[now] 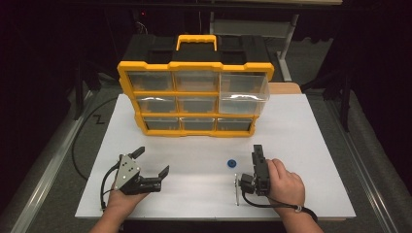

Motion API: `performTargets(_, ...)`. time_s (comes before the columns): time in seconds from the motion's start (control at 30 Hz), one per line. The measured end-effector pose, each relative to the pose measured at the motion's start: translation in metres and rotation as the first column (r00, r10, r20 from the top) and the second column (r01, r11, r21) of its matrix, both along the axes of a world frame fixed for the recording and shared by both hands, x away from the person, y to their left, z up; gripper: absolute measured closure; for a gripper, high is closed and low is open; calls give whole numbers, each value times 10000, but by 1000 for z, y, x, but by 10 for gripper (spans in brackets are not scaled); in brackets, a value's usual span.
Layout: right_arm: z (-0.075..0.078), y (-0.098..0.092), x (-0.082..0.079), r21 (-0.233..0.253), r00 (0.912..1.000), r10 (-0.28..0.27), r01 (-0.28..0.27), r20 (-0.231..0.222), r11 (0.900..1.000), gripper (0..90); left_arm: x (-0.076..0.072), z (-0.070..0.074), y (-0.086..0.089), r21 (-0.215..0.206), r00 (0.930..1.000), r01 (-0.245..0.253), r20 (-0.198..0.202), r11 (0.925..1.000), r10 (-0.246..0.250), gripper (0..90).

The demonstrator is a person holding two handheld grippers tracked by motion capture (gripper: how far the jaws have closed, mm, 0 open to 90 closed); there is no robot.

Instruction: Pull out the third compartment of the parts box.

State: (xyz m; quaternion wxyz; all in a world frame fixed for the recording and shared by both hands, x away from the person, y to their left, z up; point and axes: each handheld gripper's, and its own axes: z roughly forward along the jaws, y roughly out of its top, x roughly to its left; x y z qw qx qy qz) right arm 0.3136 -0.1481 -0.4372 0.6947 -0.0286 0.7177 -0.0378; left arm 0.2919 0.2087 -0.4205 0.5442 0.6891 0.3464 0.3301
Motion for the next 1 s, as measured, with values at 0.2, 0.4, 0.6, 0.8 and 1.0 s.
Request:
performTargets(0.2,-3,-4,0,266,9997,-139,145,-224,9995,520,1,0,0,-25,10000,19,29,10000,-19,10)
performTargets(0.4,-3,-5,2,432,9991,-221,236,-365,9988,403,2,-1,0,-34,10000,-21,-58,10000,21,10)
performTargets(0.6,-1,-9,3,674,9996,-193,208,-227,9975,256,2,-1,0,-20,10000,-52,-74,10000,52,10)
performTargets(0.8,0,-11,7,688,9980,-337,373,-531,9969,121,1,-1,0,-27,10000,-57,-39,10000,56,10)
performTargets(1.0,1,-11,6,831,9994,-42,71,-349,9965,8,1,-1,0,-52,10000,-49,-57,10000,49,10)
